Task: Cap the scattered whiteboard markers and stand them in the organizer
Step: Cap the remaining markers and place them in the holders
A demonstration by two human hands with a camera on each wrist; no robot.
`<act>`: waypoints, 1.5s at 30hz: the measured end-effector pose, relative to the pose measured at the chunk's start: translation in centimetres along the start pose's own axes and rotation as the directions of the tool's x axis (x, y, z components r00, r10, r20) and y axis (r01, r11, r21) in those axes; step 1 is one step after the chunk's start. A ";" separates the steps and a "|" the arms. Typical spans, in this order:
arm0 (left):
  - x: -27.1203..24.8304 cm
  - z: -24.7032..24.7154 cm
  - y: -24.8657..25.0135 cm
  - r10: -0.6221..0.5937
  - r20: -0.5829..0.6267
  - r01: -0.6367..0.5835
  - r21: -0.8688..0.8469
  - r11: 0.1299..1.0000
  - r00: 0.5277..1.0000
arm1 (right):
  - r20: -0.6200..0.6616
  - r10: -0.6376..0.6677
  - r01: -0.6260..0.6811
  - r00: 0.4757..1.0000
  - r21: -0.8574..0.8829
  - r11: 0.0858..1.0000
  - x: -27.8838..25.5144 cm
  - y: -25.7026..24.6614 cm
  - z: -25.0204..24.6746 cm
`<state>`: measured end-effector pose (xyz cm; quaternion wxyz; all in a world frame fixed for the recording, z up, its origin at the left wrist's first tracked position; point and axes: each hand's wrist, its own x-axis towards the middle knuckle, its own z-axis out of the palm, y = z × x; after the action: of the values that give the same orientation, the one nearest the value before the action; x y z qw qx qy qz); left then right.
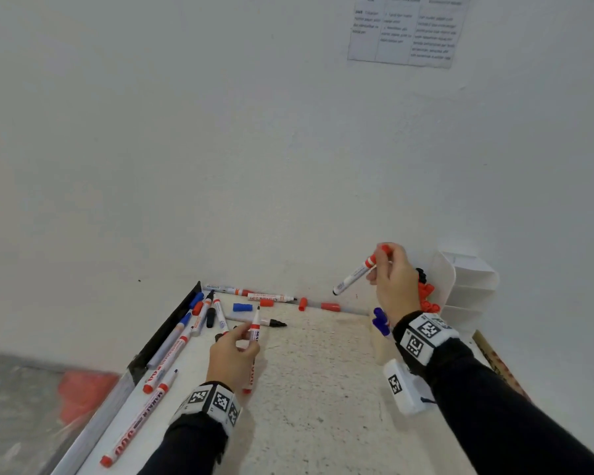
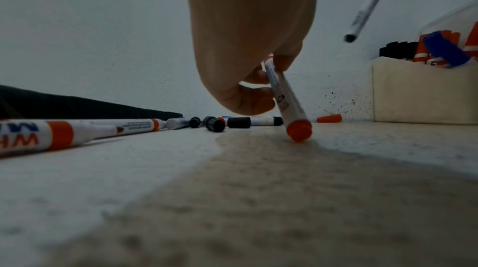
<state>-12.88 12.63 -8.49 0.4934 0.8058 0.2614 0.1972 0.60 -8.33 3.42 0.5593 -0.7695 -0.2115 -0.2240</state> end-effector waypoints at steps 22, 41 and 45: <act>0.2 0.1 0.3 -0.047 0.037 0.049 -0.057 0.997 0.998 | 0.226 0.084 0.115 0.970 -0.740 0.663 -0.2 6.5 -4.3; -0.2 -0.3 1.1 -0.161 -0.050 0.159 -0.049 0.986 0.986 | 0.296 -0.067 0.201 0.953 -0.453 0.869 -0.7 2.0 -0.4; -0.2 -0.2 1.2 -0.162 -0.033 0.160 -0.058 0.985 0.986 | 0.406 0.049 0.080 0.912 -0.294 0.952 -1.8 0.9 4.6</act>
<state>-12.88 12.24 -7.29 0.5248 0.7642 0.3294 0.1789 0.17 -4.31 0.48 0.3757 -0.8744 -0.2929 -0.0925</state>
